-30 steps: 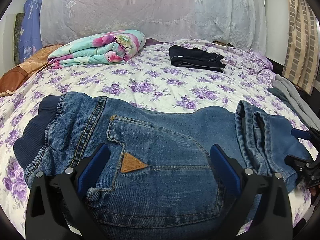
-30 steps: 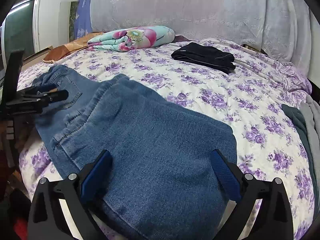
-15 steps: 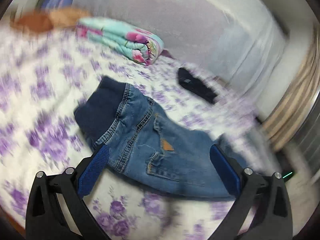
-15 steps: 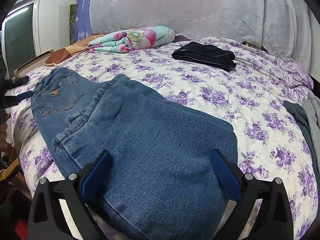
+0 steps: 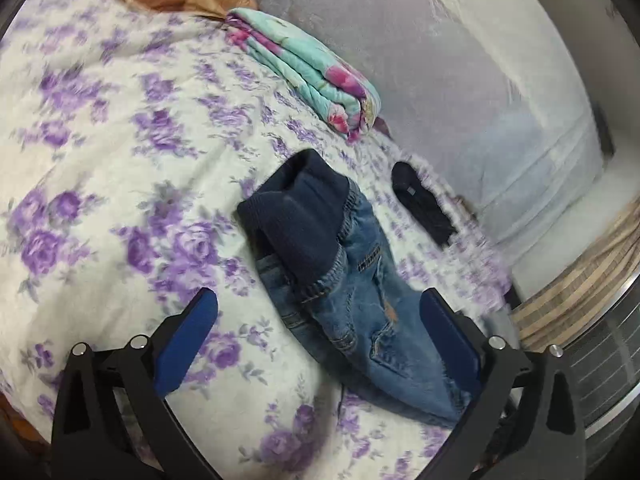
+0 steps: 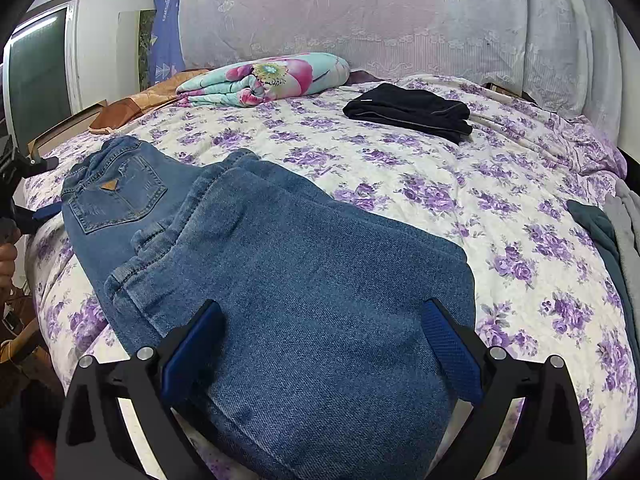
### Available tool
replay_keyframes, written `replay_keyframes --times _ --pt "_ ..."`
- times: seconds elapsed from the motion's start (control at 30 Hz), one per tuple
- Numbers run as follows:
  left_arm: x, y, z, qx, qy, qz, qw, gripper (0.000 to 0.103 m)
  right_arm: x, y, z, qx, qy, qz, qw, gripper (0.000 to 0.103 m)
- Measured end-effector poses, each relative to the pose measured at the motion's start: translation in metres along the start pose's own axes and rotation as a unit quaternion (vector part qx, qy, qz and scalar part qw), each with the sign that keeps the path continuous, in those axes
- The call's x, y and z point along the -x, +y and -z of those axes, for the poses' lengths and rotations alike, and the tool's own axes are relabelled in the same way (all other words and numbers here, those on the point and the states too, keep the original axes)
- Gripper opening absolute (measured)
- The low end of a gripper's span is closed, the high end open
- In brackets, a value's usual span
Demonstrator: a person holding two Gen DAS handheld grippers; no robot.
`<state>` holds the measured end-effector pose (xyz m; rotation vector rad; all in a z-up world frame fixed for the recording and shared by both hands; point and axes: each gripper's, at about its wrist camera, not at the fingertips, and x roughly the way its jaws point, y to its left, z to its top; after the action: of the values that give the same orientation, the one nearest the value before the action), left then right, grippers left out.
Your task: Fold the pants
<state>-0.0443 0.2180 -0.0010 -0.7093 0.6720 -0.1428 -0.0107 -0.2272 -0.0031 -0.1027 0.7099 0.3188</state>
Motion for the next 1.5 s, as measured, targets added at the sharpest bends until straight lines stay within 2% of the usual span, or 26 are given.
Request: replay_keyframes --times 0.1,0.17,0.27,0.4,0.5,0.53,0.57,0.63,0.67,0.7,0.8,0.87,0.97,1.03,1.1,1.17,1.3,1.5 --pt "-0.02 -0.014 0.001 -0.036 0.025 -0.015 0.9989 0.098 0.0 0.0 0.0 0.0 0.0 0.0 1.0 0.1" --pt "-0.032 -0.018 0.002 -0.053 0.026 -0.029 0.9978 0.099 0.0 0.0 0.0 0.0 0.0 0.0 1.0 0.1" --pt "-0.042 -0.018 -0.001 -0.037 0.012 -0.012 0.9991 0.099 0.0 0.0 0.0 0.0 0.0 0.0 1.0 0.1" --pt "-0.047 -0.011 -0.007 -0.009 0.004 0.029 0.9995 0.098 0.0 0.0 0.0 0.0 0.0 0.0 1.0 0.1" --pt "-0.047 -0.007 -0.009 -0.002 -0.003 0.043 0.9991 0.097 0.001 -0.001 0.0 -0.001 0.0 -0.001 1.0 0.1" --pt "-0.047 -0.007 -0.009 0.0 -0.009 0.037 0.9993 0.089 0.001 -0.001 0.0 -0.001 0.0 -0.001 1.0 0.1" --pt "-0.047 -0.005 -0.008 0.003 -0.013 0.025 0.9996 0.074 0.001 -0.001 0.0 -0.001 0.0 -0.001 1.0 0.1" --pt "-0.046 0.0 -0.006 0.013 -0.022 0.01 0.9996 0.058 0.001 -0.001 0.0 -0.003 -0.001 -0.002 1.0 0.1" --pt "-0.044 0.002 -0.006 0.018 -0.025 0.009 0.9995 0.051 0.001 -0.001 0.0 -0.004 -0.001 -0.003 1.0 0.1" --pt "-0.043 0.003 -0.005 0.018 -0.028 0.005 0.9994 0.05 0.001 -0.001 0.0 -0.004 -0.001 -0.002 1.0 0.1" --pt "-0.043 0.001 -0.003 0.007 -0.03 -0.009 0.9995 0.047 0.003 -0.001 -0.001 -0.005 -0.005 0.003 1.0 0.1" --pt "-0.043 -0.006 -0.002 -0.009 -0.033 -0.036 0.9988 0.044 0.014 -0.002 -0.003 -0.018 -0.031 0.014 0.999 0.1" --pt "-0.045 -0.021 0.0 -0.049 -0.04 -0.083 0.9946 0.044 0.036 -0.001 -0.016 -0.046 -0.076 -0.018 0.996 0.1" --pt "-0.048 -0.032 0.004 -0.077 -0.047 -0.124 0.9882 0.044 0.038 -0.001 -0.027 -0.058 -0.078 -0.027 0.995 0.1" --pt "-0.05 -0.04 0.007 -0.104 -0.056 -0.154 0.981 0.045 0.03 0.001 -0.038 -0.058 -0.069 -0.025 0.996 0.1" --pt "-0.052 -0.046 0.009 -0.126 -0.062 -0.177 0.9742 0.045 0.012 0.004 -0.042 -0.051 -0.045 -0.004 0.998 0.1" --pt "-0.052 -0.053 0.014 -0.154 -0.071 -0.204 0.9641 0.046 -0.023 0.003 -0.029 -0.053 0.006 0.004 0.999 0.1" --pt "-0.054 -0.061 0.019 -0.182 -0.083 -0.227 0.9529 0.046 -0.019 0.008 -0.028 -0.041 0.012 0.011 0.999 0.1"
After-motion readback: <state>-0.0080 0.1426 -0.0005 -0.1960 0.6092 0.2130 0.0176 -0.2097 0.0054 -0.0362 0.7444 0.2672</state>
